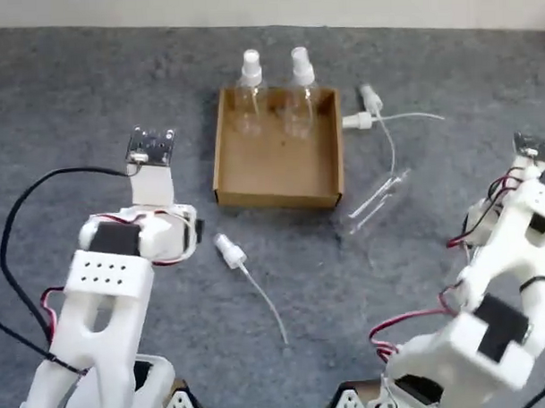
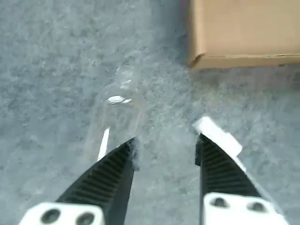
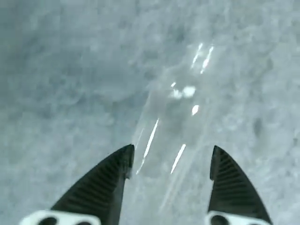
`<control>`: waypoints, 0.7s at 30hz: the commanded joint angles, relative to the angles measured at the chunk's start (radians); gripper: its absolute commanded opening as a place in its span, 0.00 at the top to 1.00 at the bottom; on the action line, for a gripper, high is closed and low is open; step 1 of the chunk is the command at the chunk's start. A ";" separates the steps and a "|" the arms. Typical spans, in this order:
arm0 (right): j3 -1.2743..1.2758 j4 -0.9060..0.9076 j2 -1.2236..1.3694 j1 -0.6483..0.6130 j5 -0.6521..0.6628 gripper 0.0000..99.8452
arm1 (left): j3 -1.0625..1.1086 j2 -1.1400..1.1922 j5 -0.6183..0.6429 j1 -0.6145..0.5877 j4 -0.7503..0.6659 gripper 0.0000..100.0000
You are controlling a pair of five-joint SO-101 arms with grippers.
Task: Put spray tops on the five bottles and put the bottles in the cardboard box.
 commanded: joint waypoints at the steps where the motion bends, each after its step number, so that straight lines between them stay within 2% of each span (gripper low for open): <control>1: -0.136 -0.007 0.116 0.030 -0.011 0.79 | -0.001 0.004 0.071 0.125 -0.057 0.83; 7: -0.185 -0.016 0.229 0.030 -0.003 0.80 | -0.005 0.048 0.153 0.216 -0.104 0.83; 14: -0.188 -0.018 0.282 0.024 0.003 0.80 | -0.018 0.289 0.173 0.271 -0.207 0.83; 18: -0.188 -0.018 0.282 0.015 0.063 0.90 | -0.033 0.389 0.175 0.280 -0.210 0.83; 21: -0.188 -0.010 0.278 -0.002 0.068 0.96 | -0.053 0.444 0.176 0.280 -0.233 0.87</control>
